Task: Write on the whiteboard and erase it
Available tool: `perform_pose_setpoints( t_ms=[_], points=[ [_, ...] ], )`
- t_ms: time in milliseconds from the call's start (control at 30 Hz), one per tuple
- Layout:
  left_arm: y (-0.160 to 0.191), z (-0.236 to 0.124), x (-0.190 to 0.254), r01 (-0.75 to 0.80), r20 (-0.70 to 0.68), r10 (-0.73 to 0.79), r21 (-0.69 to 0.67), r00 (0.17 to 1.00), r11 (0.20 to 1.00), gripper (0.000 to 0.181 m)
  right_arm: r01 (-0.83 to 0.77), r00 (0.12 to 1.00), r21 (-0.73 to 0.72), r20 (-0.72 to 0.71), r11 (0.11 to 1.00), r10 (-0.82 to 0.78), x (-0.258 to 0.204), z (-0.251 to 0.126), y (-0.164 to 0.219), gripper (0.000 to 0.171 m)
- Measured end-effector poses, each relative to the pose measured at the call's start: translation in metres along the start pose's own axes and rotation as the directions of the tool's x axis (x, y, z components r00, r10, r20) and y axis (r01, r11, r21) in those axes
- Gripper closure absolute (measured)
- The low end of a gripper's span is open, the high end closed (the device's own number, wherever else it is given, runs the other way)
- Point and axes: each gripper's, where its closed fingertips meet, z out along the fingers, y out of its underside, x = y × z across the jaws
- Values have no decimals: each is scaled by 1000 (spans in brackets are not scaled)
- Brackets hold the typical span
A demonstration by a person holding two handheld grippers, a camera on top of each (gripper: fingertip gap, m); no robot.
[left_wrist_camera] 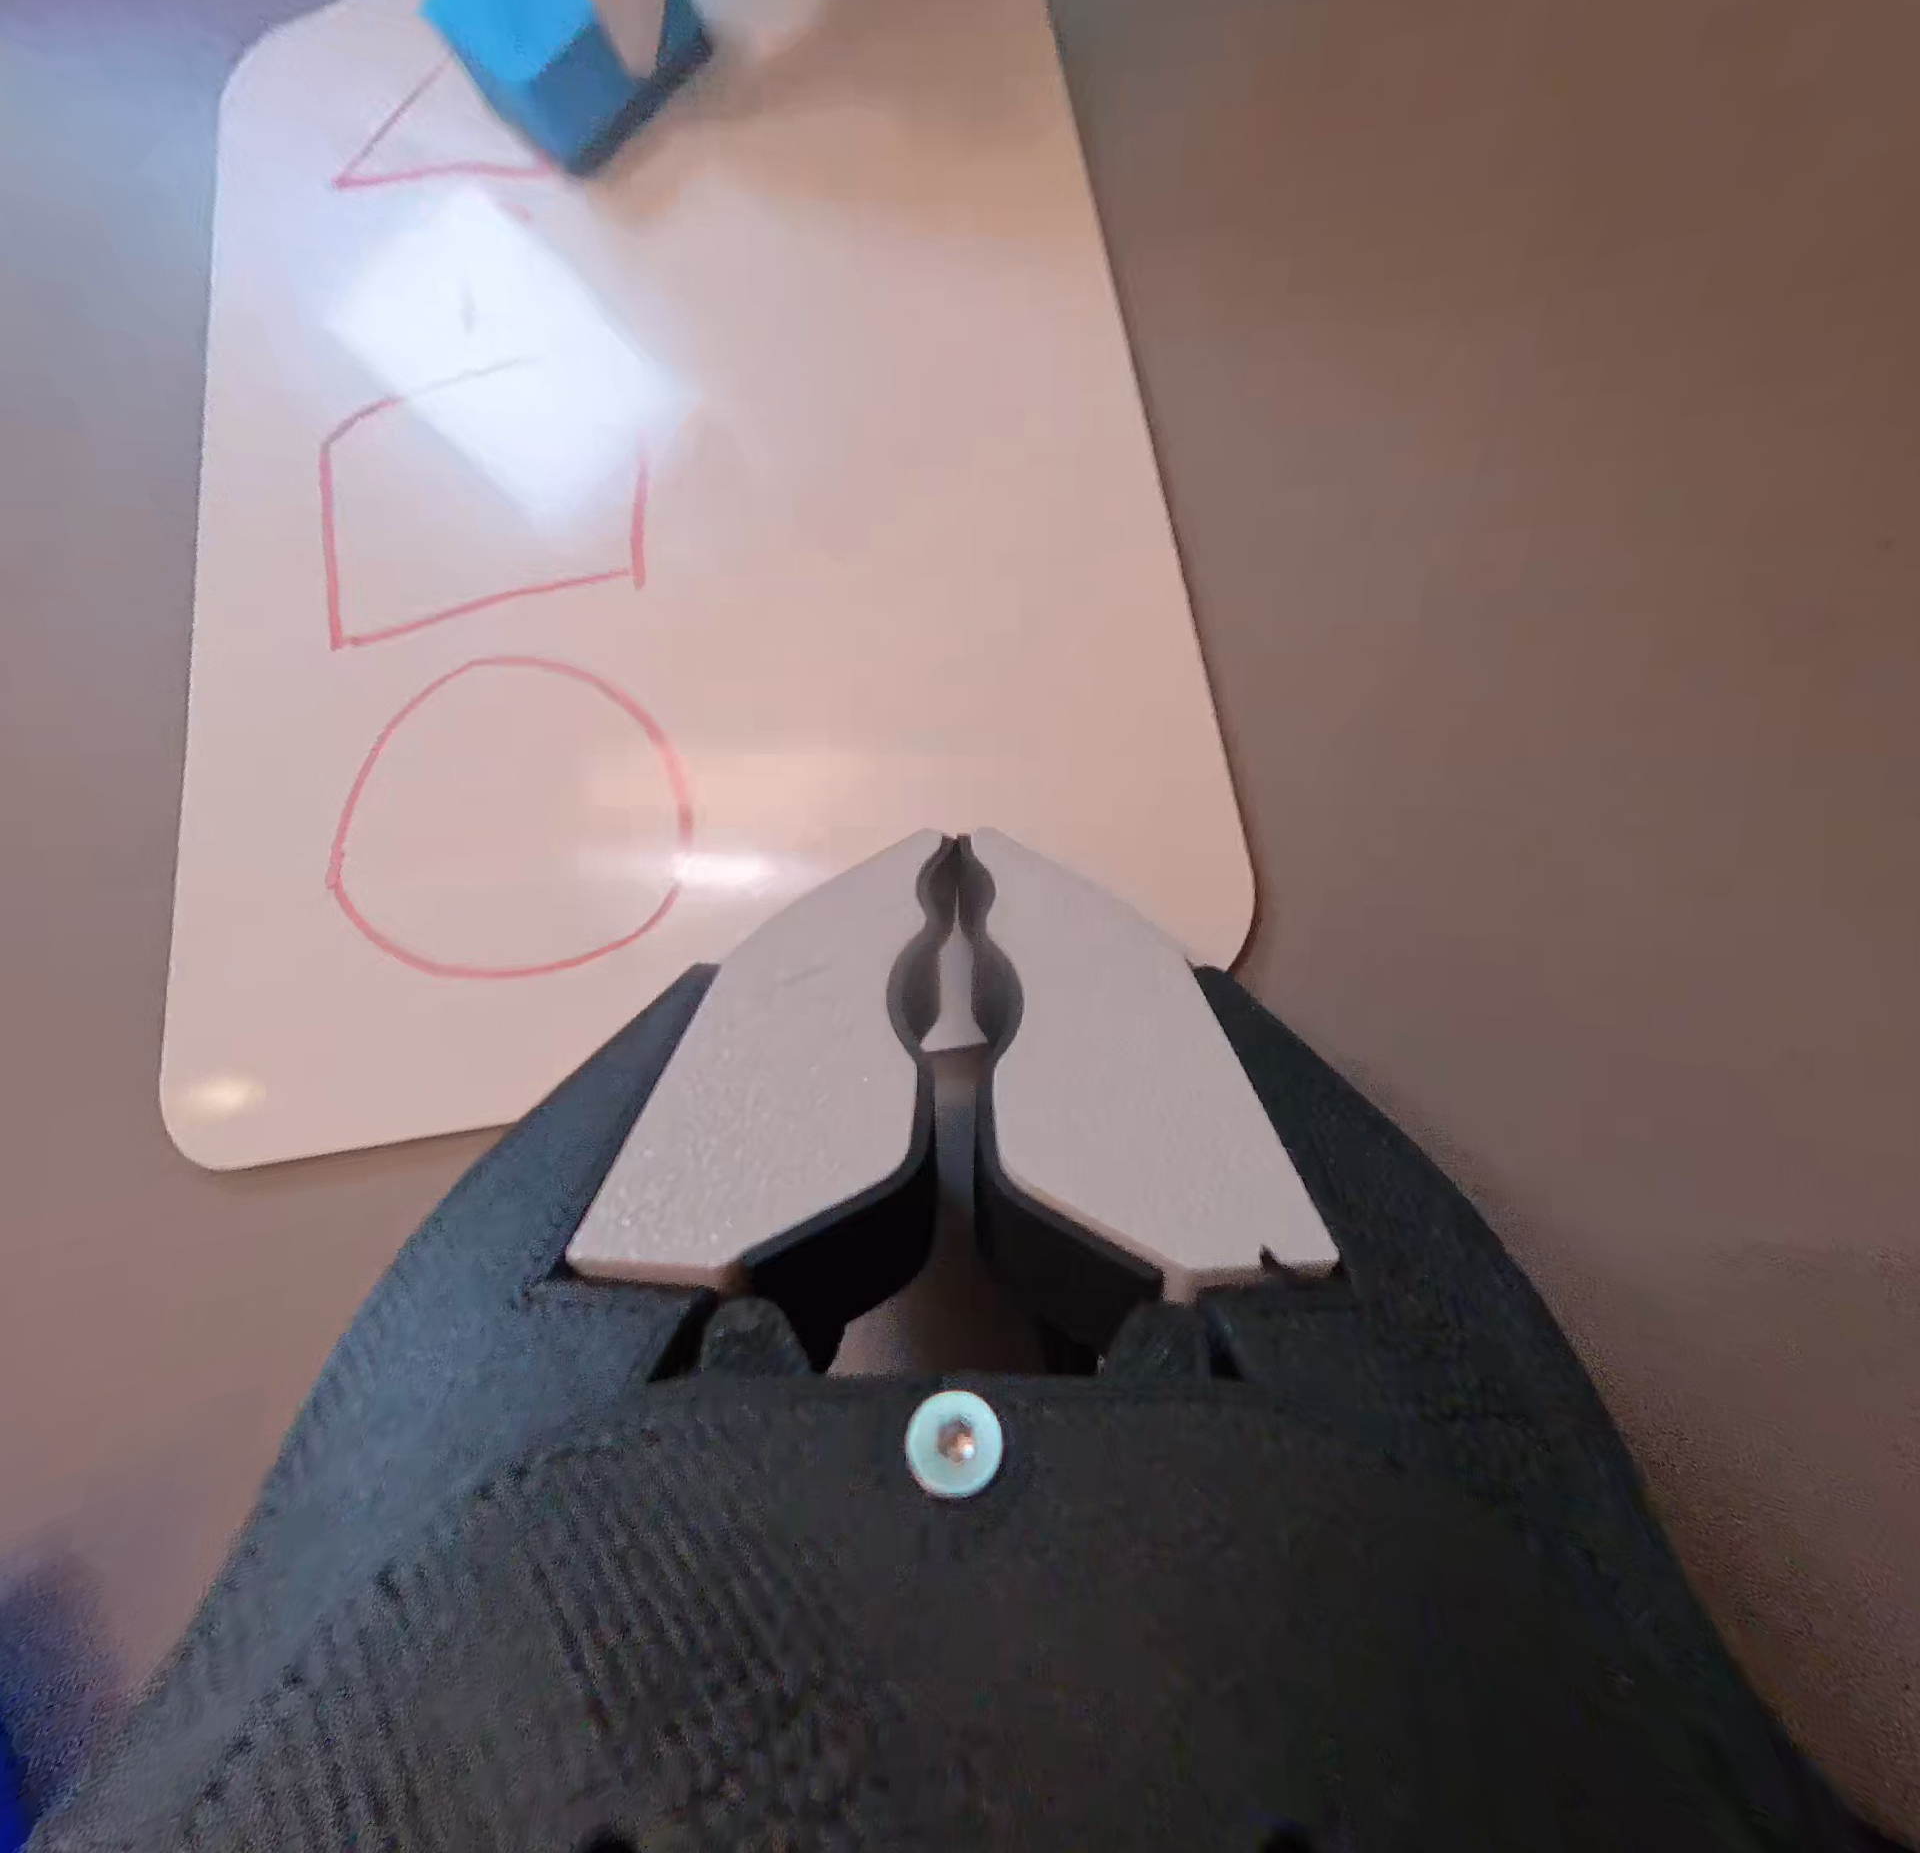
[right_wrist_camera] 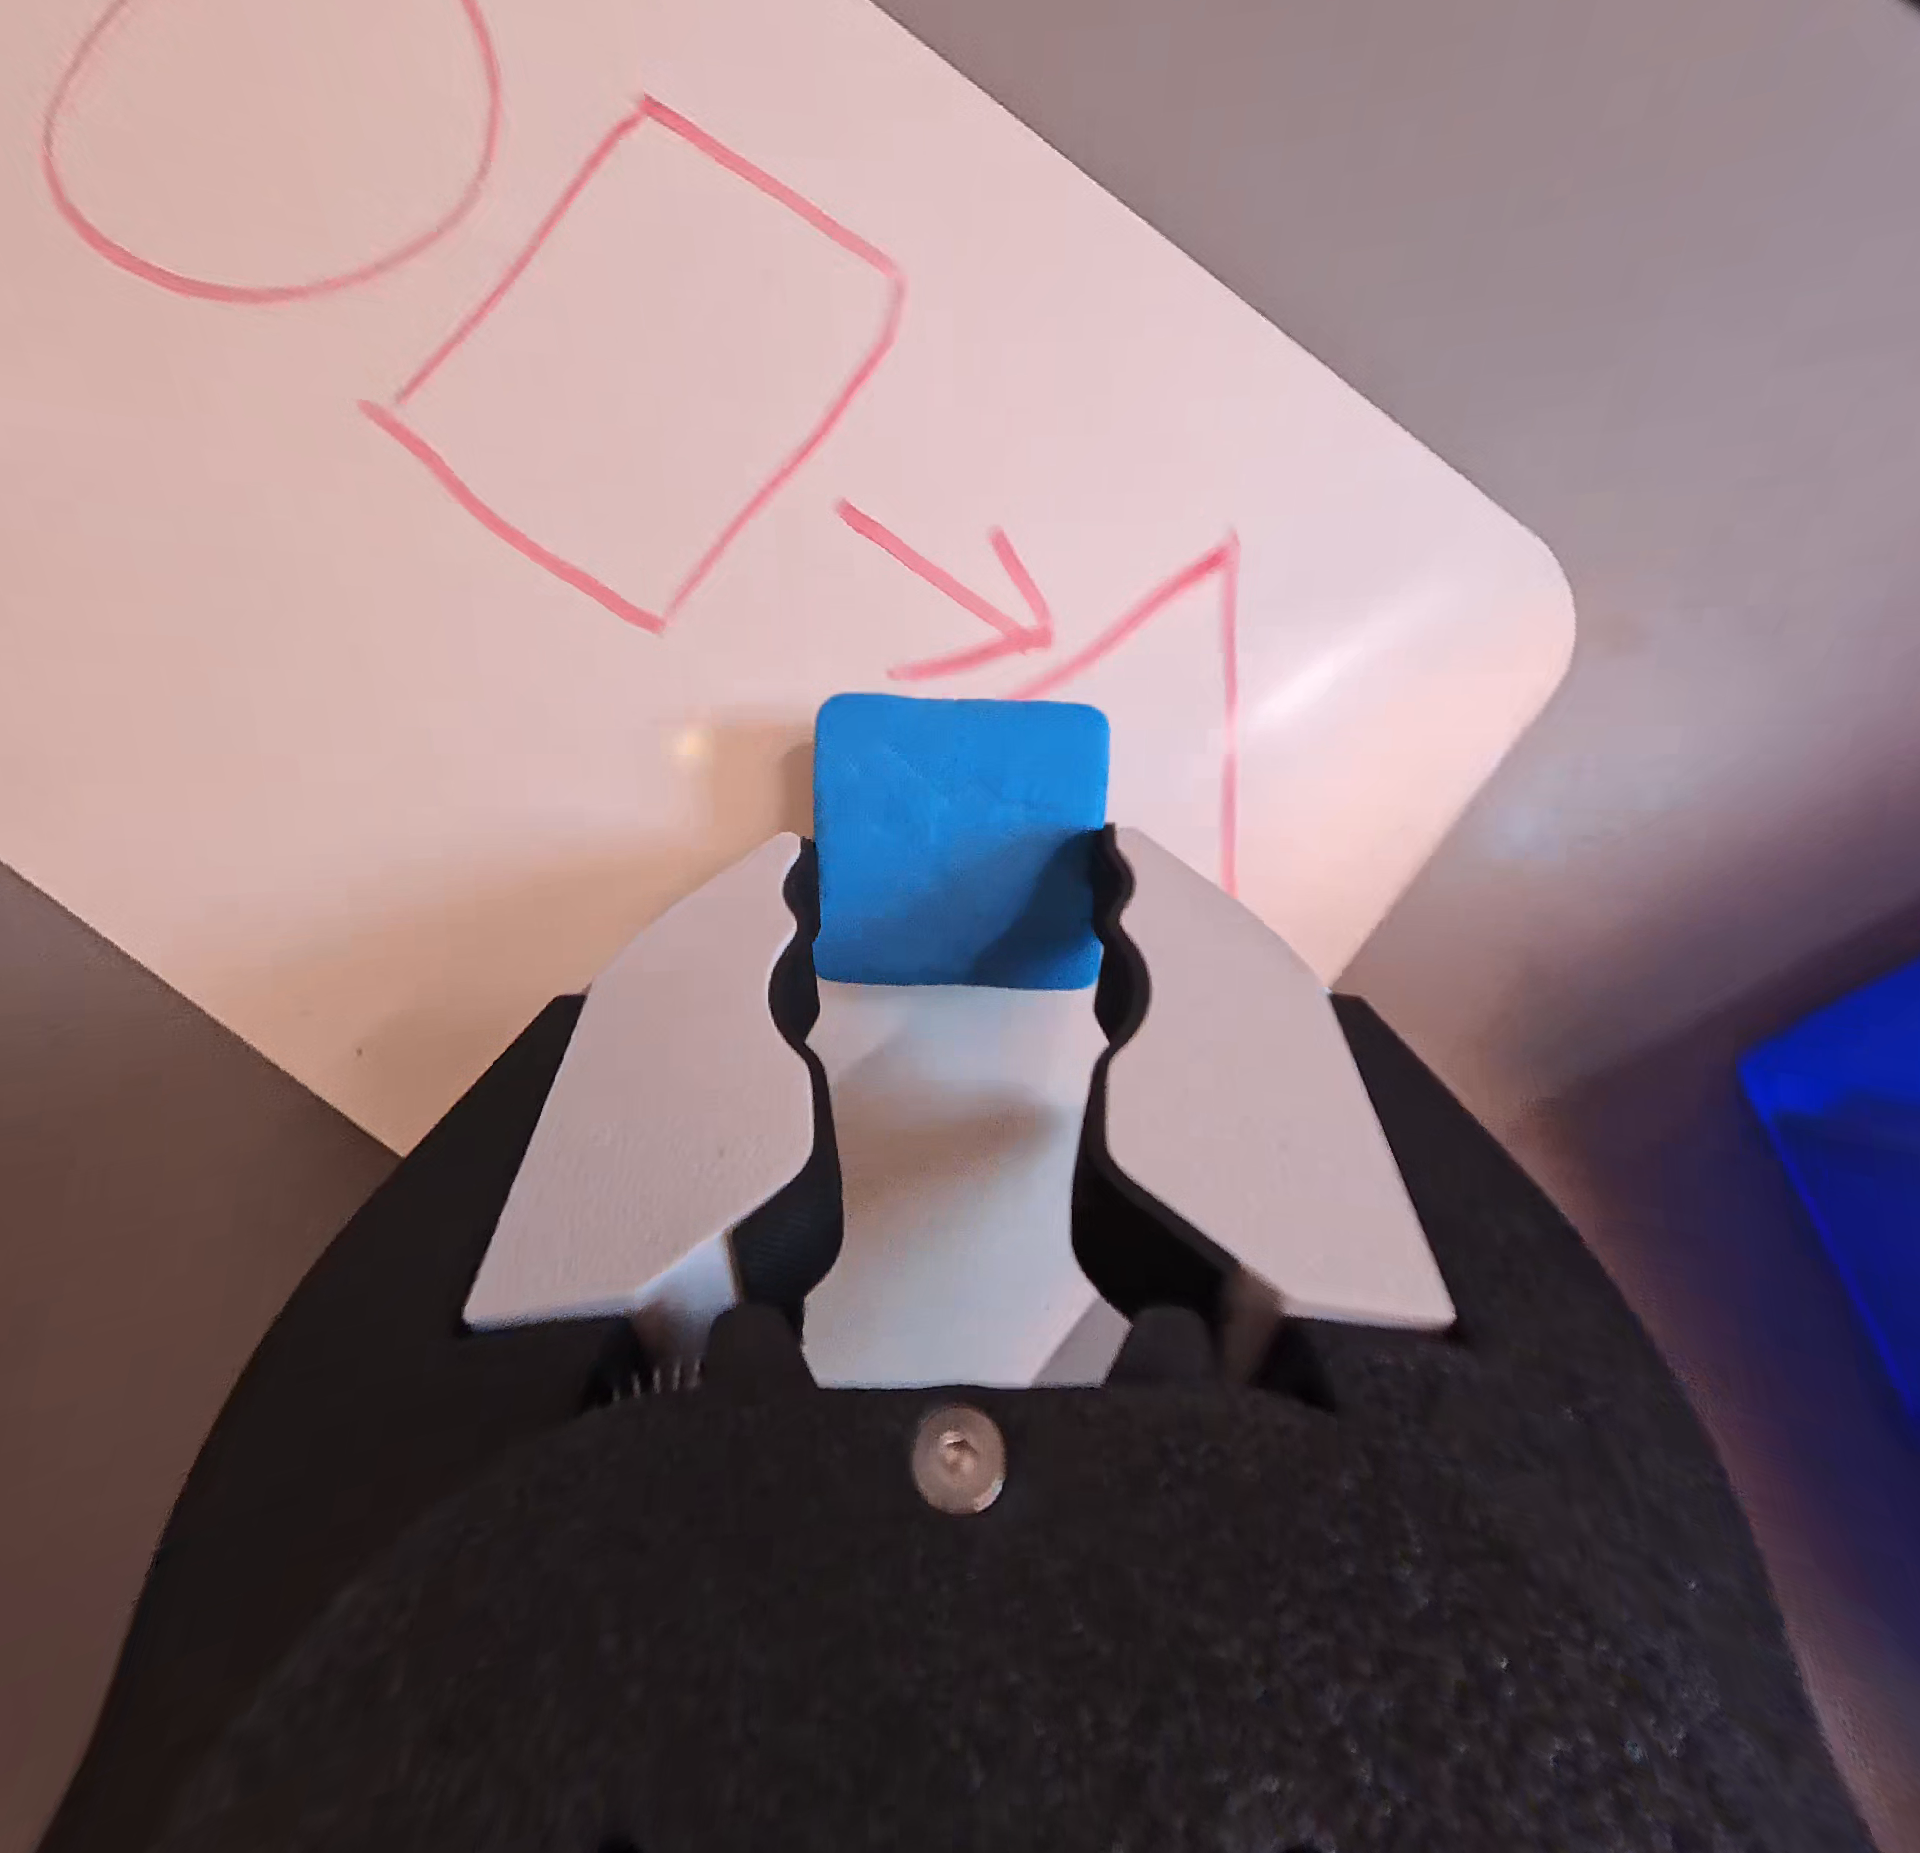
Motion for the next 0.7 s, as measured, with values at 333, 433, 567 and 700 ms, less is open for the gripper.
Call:
perform_pose_setpoints(
  t_ms=[333,433,567,700],
  points=[
    [-4,2,13,-10,-41,10,0,999,1000,181,-28,1000,-106,4,994,28,23,2,-1,120],
    [-6,4,13,-8,-62,8,-2,998,1000,181,114,993,-121,45,986,-109,-13,14,-22,120],
    [-8,5,18,-24,-69,24,2,997,1000,181,-49,998,-67,-46,997,46,52,29,-42,120],
    [-7,3,19,-17,-75,17,0,997,1000,181,-61,998,-140,-37,988,56,50,9,-9,121]
  ],
)
